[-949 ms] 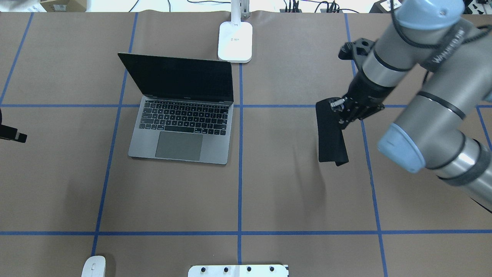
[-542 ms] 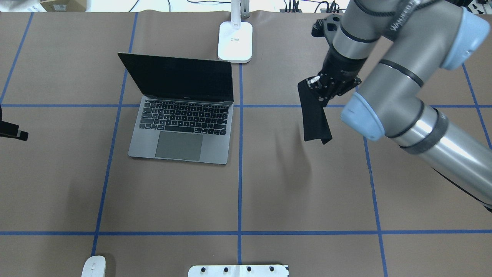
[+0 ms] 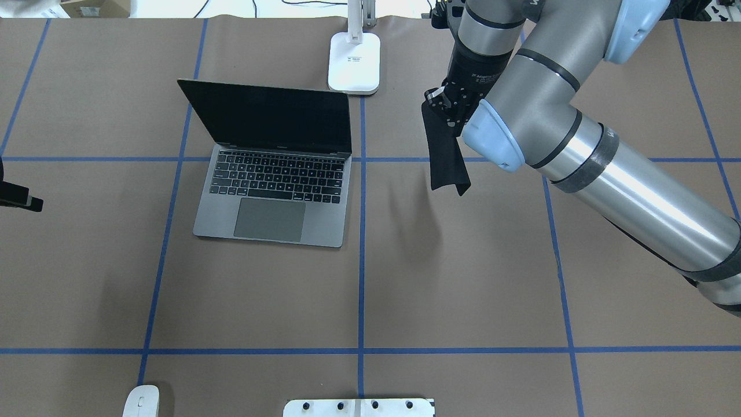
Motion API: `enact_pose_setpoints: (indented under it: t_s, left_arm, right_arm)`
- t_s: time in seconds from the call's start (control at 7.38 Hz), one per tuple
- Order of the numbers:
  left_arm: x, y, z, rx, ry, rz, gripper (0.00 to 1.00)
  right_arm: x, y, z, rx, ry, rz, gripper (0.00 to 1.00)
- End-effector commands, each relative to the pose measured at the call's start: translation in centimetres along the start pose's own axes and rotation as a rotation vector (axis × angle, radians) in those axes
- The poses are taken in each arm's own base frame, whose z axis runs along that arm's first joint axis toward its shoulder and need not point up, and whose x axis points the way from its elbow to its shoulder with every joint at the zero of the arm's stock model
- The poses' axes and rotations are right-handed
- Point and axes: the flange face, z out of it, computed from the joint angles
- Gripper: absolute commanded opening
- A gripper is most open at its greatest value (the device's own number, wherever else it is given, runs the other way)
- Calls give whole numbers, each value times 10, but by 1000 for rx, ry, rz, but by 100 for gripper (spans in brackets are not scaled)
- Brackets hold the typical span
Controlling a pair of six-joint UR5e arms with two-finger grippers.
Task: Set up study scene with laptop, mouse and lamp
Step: 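Place the mouse pad beside the laptop and raise the right gripper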
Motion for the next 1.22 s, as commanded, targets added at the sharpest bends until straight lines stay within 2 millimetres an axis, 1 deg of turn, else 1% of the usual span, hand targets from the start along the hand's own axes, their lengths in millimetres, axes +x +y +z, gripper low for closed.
enact_pose_setpoints:
  t_s: [0.0,0.14,0.41,0.68,0.81,0.95,1.08]
  left_arm:
    - [-1,0,1,-2,0,-2,100]
    - [0,0,1,-4,1,-1,100]
    - [-1,1,1,-4,1,-1,100]
    - [4,1,2,-3,3,7,100]
    - [15,6,9,-22,10,-3,100]
    - [45,18,24,-45,14,-38,100]
    - [82,40,46,-47,-8,-65,100]
  right_arm:
    - [-1,-1,1,-1,3,1,51]
    - [0,-1,1,0,4,1,99]
    - [1,-1,2,3,8,0,100]
    - [3,1,0,8,6,-1,100]
    - [12,12,-6,29,-5,-14,100]
    - [40,36,-18,63,-16,-18,100]
    - [54,43,-31,89,-20,-24,100]
